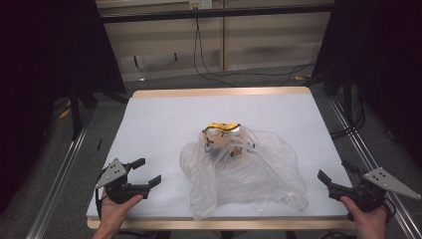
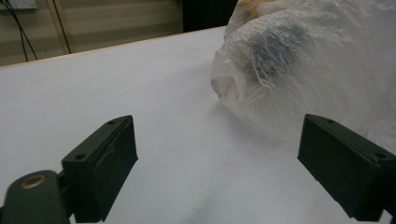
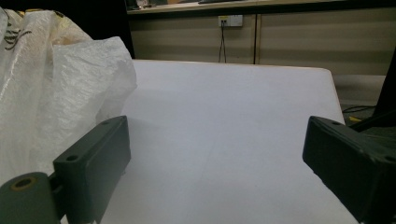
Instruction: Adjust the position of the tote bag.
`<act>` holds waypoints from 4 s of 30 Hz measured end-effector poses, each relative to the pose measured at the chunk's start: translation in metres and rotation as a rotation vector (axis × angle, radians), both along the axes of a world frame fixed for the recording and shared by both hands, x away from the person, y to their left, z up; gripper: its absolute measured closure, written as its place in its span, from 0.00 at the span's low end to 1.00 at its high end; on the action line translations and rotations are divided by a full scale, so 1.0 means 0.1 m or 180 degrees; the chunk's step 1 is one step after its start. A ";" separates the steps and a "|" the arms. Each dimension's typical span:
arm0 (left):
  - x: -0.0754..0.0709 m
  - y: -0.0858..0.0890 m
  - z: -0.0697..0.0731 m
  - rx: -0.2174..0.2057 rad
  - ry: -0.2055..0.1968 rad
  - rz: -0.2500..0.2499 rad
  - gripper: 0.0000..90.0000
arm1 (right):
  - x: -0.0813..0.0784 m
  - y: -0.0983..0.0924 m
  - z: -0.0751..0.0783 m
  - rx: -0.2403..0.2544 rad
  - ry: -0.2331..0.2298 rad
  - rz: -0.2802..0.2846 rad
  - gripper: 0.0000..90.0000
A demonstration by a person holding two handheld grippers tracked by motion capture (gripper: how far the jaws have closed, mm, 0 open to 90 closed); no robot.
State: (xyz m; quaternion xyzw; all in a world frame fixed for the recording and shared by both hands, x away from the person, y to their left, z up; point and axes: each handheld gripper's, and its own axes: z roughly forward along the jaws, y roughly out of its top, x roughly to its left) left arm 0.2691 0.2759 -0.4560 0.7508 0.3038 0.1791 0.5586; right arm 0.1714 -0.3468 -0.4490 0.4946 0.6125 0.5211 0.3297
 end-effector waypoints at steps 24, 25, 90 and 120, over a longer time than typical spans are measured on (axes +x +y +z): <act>-0.04 -0.04 0.04 0.0099 0.0338 -0.0231 0.39 | 0.00 0.11 0.05 -0.0092 0.0130 0.0346 0.29; -0.06 -0.04 0.04 0.0097 0.0341 -0.0267 0.41 | -0.01 0.12 0.06 -0.0047 0.0151 0.0369 0.29; -0.81 -1.10 0.27 0.0308 0.0062 -0.1782 0.55 | -0.34 0.61 0.12 -0.0396 0.0607 0.1329 0.65; -0.52 -1.03 0.20 0.0324 0.0203 -0.1612 1.00 | -0.18 0.66 0.08 -0.0310 0.0762 0.1440 1.00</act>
